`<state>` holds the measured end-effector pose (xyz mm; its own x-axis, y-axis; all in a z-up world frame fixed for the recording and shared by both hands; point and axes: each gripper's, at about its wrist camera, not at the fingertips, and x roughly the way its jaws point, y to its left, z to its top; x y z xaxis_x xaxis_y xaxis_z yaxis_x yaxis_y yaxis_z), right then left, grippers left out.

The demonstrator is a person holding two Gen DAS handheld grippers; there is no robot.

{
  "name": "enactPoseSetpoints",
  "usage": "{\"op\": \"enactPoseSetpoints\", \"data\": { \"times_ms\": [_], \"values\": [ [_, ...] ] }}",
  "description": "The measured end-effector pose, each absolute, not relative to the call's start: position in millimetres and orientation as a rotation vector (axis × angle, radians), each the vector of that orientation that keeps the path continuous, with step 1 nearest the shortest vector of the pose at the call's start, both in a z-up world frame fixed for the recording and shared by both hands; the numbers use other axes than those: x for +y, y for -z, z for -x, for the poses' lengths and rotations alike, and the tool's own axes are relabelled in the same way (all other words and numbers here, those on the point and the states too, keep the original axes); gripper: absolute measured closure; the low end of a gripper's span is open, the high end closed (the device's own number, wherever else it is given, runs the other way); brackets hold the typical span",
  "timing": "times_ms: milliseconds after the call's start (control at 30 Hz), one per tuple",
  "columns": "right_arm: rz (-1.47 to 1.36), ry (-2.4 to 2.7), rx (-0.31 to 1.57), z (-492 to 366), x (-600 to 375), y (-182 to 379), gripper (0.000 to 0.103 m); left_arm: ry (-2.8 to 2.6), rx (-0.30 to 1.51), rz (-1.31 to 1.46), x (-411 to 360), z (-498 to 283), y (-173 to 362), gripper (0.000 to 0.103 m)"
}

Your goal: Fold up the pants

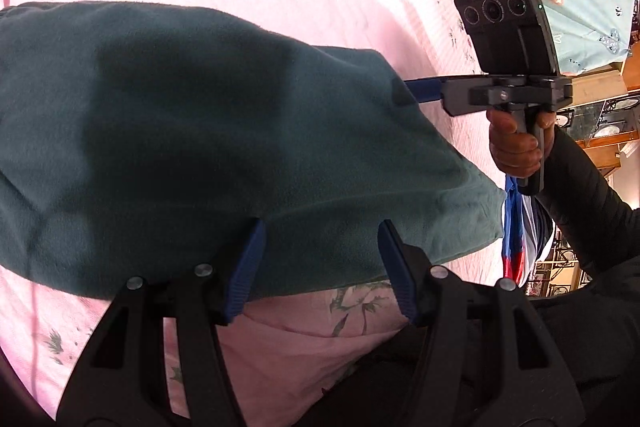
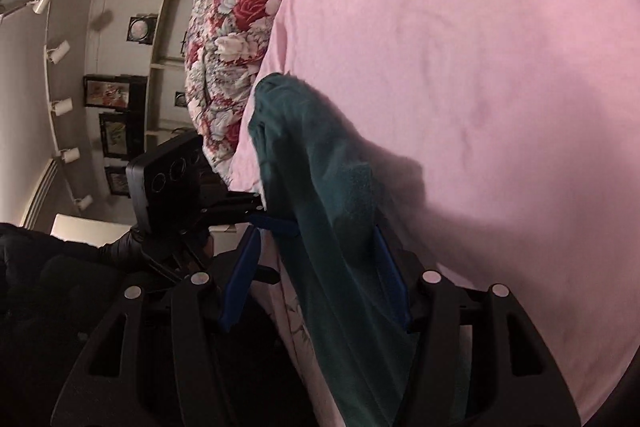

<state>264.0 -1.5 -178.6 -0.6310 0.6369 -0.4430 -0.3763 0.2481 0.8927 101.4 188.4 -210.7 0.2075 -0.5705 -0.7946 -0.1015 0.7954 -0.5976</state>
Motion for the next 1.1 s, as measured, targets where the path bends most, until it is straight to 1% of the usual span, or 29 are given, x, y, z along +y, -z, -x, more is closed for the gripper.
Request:
{"op": "enactPoseSetpoints", "data": {
  "times_ms": [167, 267, 333, 433, 633, 733, 767, 867, 933, 1100],
  "values": [
    [-0.224, -1.578, 1.669, -260.4, 8.9, 170.6, 0.044, 0.354, 1.355, 0.613, 188.8, -102.8, 212.2, 0.043],
    [-0.229, -1.655, 1.618, -257.7, 8.7, 155.7, 0.044, 0.356, 1.362, 0.620, 189.7, -103.8, 213.3, 0.043],
    [-0.086, -1.611, 1.615, -253.1, 10.3, 155.7, 0.044, 0.358, 1.364, 0.624, 189.9, -104.1, 214.0, 0.043],
    [-0.032, -1.602, 1.651, -248.0, 11.8, 163.8, 0.044, 0.366, 1.368, 0.630, 191.9, -104.5, 214.9, 0.043],
    [-0.062, -1.625, 1.655, -243.3, 16.4, 162.2, 0.044, 0.370, 1.369, 0.638, 193.4, -104.5, 215.5, 0.042],
    [0.003, -1.590, 1.634, -236.8, 24.4, 164.1, 0.038, 0.370, 1.368, 0.639, 193.8, -104.4, 216.0, 0.041],
    [0.011, -1.551, 1.630, -237.9, 25.5, 167.9, 0.038, 0.372, 1.366, 0.641, 193.8, -104.3, 216.1, 0.040],
    [-0.115, -1.517, 1.655, -241.2, 28.3, 181.7, 0.037, 0.374, 1.364, 0.638, 194.2, -104.2, 216.3, 0.039],
    [-0.226, -1.489, 1.626, -246.2, 27.5, 185.4, 0.037, 0.375, 1.361, 0.639, 194.3, -103.5, 216.0, 0.039],
    [-0.528, -1.326, 1.460, -284.1, 2.1, 189.5, 0.036, 0.380, 1.353, 0.637, 193.4, -101.1, 215.5, 0.039]
  ]
}}
